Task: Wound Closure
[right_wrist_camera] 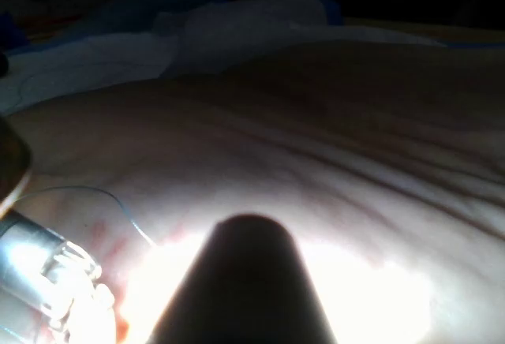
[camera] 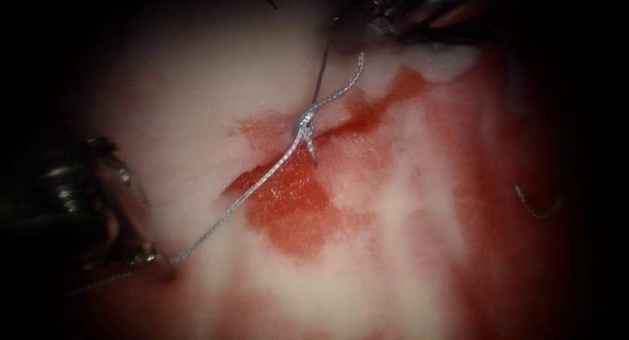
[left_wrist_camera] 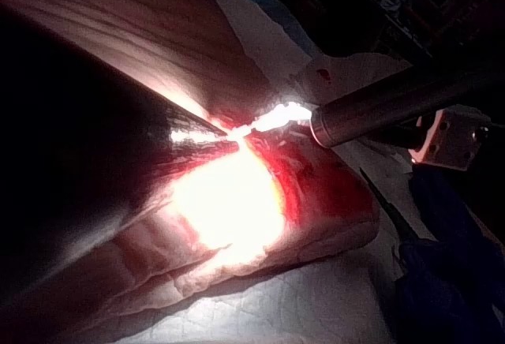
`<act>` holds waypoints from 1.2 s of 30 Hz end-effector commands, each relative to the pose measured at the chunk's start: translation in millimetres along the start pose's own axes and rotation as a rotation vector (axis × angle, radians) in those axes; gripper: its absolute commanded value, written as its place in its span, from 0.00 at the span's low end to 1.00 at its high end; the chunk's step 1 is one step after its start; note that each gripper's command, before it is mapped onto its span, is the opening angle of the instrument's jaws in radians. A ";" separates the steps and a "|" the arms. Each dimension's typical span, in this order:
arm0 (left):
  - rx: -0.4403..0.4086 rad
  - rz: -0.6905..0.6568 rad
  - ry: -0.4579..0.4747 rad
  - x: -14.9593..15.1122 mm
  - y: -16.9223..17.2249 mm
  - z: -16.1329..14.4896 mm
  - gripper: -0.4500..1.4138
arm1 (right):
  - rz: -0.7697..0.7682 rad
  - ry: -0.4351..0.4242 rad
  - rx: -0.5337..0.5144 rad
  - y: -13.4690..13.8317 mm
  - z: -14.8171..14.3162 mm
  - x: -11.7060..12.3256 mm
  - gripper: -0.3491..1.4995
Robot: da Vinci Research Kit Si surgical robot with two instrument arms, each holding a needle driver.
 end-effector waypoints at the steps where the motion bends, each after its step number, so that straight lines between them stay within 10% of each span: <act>1: 0.008 0.014 0.000 -1.2 -0.4 -0.5 0.00 | -0.024 0.026 -0.002 0.0 -0.3 2.5 0.00; 14: 0.093 0.050 0.038 -0.8 -3.7 -1.2 0.00 | -1.019 -0.117 -0.043 0.2 5.2 2.8 0.00; 24: 0.208 0.110 0.004 -1.5 -7.0 -2.0 0.00 | -1.003 -0.216 -0.156 2.1 9.8 1.8 0.00; 36: 0.309 0.240 -0.007 -4.2 -13.2 1.1 0.00 | -0.646 -0.129 -0.311 5.2 13.1 1.7 0.00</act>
